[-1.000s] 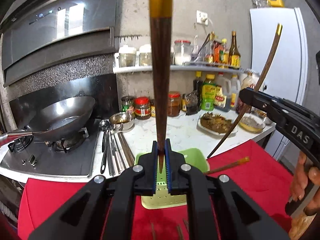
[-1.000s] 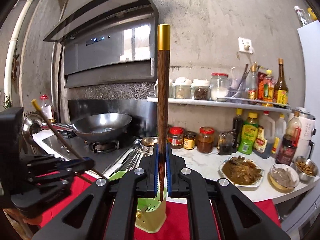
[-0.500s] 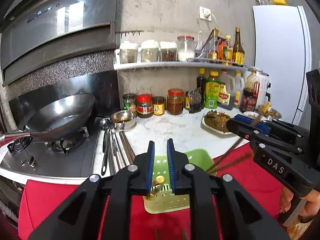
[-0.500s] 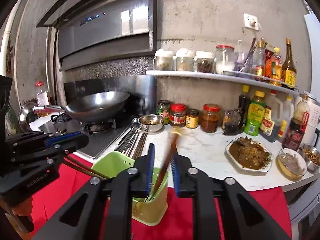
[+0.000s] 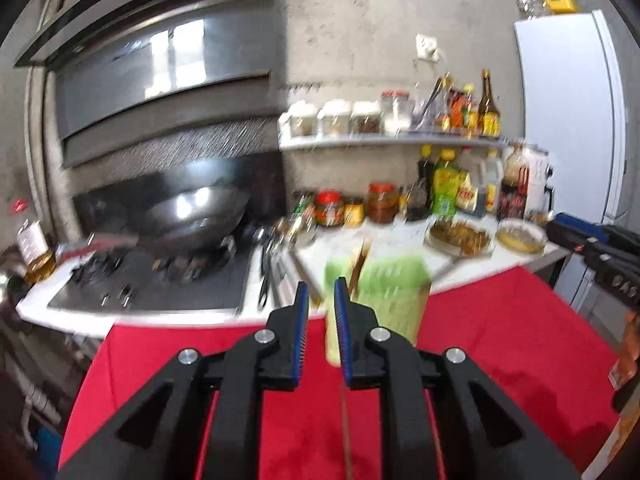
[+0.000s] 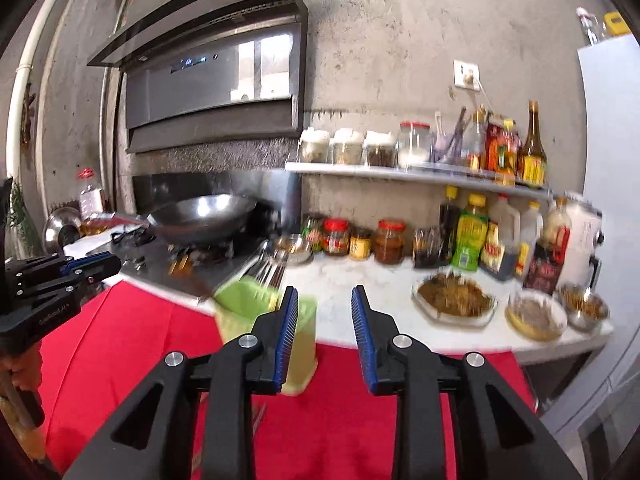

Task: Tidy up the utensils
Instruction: 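Drop the left tool's chopstick into the green holder and open it while the right tool releases its own, then move both open tools back over the remaining chopsticks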

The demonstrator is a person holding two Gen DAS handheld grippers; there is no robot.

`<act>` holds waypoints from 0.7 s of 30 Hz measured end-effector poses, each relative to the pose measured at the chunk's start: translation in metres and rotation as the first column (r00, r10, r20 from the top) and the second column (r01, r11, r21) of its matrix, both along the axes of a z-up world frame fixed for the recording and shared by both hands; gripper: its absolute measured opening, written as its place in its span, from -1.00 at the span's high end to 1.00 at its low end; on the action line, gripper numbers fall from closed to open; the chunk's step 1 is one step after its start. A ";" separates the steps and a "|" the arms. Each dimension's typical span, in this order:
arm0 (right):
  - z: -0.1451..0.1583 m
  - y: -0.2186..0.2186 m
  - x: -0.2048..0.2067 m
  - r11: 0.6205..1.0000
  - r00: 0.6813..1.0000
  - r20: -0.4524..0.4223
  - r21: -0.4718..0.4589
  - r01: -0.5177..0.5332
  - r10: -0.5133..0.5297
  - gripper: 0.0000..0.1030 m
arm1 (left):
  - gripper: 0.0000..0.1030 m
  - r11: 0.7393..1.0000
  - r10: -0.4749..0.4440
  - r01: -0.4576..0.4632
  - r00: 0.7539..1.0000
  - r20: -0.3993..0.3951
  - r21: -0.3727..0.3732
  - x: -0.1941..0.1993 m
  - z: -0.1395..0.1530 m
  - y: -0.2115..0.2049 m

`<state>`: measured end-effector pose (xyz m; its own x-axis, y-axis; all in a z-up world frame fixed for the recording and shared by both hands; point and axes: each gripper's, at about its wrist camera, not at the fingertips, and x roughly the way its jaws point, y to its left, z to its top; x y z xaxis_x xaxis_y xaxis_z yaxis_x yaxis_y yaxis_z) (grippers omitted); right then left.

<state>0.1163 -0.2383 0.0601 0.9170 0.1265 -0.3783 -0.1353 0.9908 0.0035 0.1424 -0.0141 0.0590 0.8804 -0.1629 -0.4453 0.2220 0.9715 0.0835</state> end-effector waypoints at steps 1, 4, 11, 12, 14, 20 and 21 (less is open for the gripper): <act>-0.008 0.000 -0.007 1.000 1.000 -0.015 0.002 -0.004 0.004 0.42 | 0.75 1.000 0.023 -0.023 0.999 -0.022 0.015 -0.010 -0.013 0.005; -0.043 0.007 -0.035 1.000 0.997 -0.077 0.006 -0.028 0.029 0.42 | 0.75 0.998 0.056 -0.054 0.994 -0.097 0.026 -0.031 -0.046 0.017; -0.115 0.033 -0.076 0.996 0.968 -0.232 0.033 -0.085 0.090 0.42 | 0.75 0.996 0.093 -0.088 0.968 -0.233 0.031 -0.072 -0.111 0.038; -0.122 0.037 -0.078 0.995 0.964 -0.247 0.037 -0.089 0.095 0.42 | 0.75 0.996 0.090 -0.085 0.965 -0.246 0.029 -0.075 -0.118 0.038; -0.138 0.047 -0.081 0.994 0.952 -0.287 0.048 -0.099 0.109 0.42 | 0.75 0.996 0.090 -0.088 0.958 -0.271 0.019 -0.081 -0.130 0.041; -0.162 0.070 -0.081 0.991 0.923 -0.361 0.057 -0.122 0.134 0.42 | 0.75 0.996 0.086 -0.091 0.943 -0.323 -0.002 -0.083 -0.148 0.050; -0.165 0.073 -0.081 0.991 0.919 -0.370 0.055 -0.123 0.135 0.42 | 0.75 0.996 0.084 -0.092 0.941 -0.328 -0.009 -0.083 -0.149 0.052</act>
